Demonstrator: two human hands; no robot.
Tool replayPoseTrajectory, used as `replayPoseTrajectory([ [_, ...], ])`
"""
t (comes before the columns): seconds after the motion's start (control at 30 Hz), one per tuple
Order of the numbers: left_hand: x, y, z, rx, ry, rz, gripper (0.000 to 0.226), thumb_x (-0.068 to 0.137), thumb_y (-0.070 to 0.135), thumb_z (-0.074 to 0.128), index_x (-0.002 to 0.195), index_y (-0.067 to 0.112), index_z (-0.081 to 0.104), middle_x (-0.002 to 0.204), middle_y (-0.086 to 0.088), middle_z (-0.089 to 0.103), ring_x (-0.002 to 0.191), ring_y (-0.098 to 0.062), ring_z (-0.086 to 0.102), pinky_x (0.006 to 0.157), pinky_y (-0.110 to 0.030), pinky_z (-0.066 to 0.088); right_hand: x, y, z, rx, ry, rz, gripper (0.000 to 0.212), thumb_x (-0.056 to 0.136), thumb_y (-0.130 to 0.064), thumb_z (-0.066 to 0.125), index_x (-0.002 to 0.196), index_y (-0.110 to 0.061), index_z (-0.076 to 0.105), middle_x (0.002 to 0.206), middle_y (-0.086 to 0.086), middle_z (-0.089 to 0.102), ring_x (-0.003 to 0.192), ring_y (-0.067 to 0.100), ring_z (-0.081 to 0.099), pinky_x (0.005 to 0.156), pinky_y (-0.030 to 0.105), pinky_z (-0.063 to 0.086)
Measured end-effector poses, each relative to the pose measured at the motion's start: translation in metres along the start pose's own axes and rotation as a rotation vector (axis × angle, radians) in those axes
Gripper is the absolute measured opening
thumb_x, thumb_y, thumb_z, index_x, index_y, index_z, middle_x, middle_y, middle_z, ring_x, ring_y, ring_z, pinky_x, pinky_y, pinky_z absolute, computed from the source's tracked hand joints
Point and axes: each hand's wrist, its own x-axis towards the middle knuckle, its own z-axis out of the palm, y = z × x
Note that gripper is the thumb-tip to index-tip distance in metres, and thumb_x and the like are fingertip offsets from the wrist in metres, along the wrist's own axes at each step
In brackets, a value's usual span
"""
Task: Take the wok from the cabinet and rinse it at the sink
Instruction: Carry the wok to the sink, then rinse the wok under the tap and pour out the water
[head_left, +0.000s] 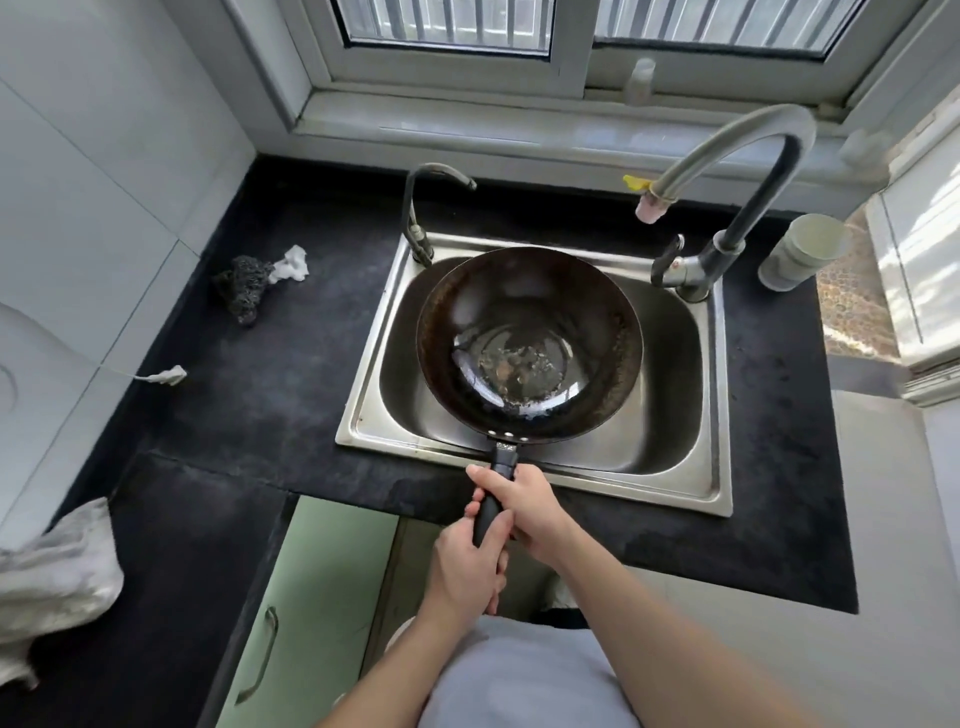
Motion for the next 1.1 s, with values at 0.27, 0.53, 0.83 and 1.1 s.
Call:
replayPoseTrajectory([
  [0.27,0.014,-0.005,-0.001,0.004,-0.066,0.001,0.033,0.098,0.027,0.053,0.074,0.005,0.054,0.051,-0.004,0.046,0.032,-0.015,0.035,0.032,-0.024,0.031,0.008,-0.003,-0.011,-0.172,0.052,0.066,0.024,0.092,-0.029,0.073,0.09,-0.005,0.068,0.082,0.011,0.078,0.078,0.022,0.076,0.072,0.033,0.062],
  [0.53,0.02,-0.021,-0.002,0.017,-0.05,-0.017,0.036,0.097,0.032,0.054,0.072,0.006,0.055,0.05,-0.003,0.046,0.034,-0.015,0.034,0.035,-0.024,0.03,0.01,-0.019,-0.024,-0.486,0.056,0.228,0.045,0.087,-0.044,0.076,0.098,-0.002,0.068,0.087,0.011,0.077,0.075,0.021,0.079,0.069,0.033,0.064],
  [0.83,0.022,-0.021,-0.004,0.012,-0.067,-0.028,0.037,0.097,0.034,0.053,0.073,0.006,0.054,0.051,-0.001,0.046,0.034,-0.015,0.035,0.035,-0.025,0.032,0.006,-0.088,-0.09,-0.568,0.239,0.027,0.014,0.098,-0.022,0.064,0.094,-0.01,0.068,0.092,0.012,0.079,0.07,0.025,0.075,0.08,0.044,0.062],
  [1.1,0.018,-0.013,-0.003,0.01,-0.065,-0.06,0.034,0.098,0.033,0.053,0.076,0.007,0.054,0.055,-0.004,0.047,0.036,-0.015,0.033,0.035,-0.024,0.031,0.034,-0.184,-0.159,-0.821,0.753,-0.553,0.07,0.091,-0.016,0.068,0.152,-0.009,0.034,0.151,0.013,0.044,0.137,0.025,0.046,0.115,0.039,0.038],
])
